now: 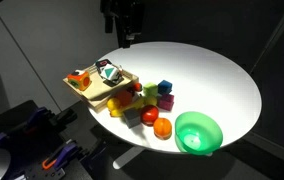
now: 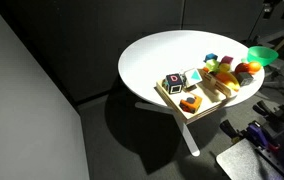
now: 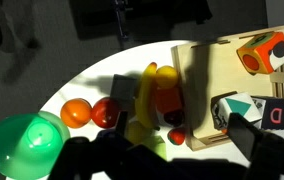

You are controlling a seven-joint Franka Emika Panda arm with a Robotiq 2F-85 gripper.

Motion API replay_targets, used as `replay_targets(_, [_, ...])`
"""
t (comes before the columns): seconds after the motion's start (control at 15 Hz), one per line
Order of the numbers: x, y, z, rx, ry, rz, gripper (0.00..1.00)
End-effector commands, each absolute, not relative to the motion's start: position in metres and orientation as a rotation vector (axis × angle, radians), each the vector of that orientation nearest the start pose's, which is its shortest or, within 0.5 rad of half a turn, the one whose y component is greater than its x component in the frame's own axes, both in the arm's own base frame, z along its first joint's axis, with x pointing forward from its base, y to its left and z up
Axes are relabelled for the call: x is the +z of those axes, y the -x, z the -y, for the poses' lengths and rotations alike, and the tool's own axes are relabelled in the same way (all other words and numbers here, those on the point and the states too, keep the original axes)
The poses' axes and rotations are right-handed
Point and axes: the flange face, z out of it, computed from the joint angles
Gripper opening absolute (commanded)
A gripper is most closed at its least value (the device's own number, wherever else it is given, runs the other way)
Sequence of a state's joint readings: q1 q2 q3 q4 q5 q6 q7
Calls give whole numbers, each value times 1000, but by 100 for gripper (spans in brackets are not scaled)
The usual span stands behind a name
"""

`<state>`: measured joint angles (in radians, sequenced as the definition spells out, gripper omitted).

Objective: Pick up a light green block and place it in the wooden tray

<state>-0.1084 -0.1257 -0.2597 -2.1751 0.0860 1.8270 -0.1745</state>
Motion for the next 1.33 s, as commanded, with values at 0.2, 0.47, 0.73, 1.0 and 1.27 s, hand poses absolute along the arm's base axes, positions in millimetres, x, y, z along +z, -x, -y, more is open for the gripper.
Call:
replay_targets(0.2, [430, -453, 170, 277, 2942, -324, 100])
replay_targets(0.47, [429, -456, 169, 272, 2944, -329, 100])
replay_targets(0.73, [425, -471, 162, 214, 2967, -328, 100])
replay_targets(1.0, [408, -491, 153, 136, 3010, -299, 100])
replay_targets(1.27, [375, -508, 154, 97, 3054, -286, 100])
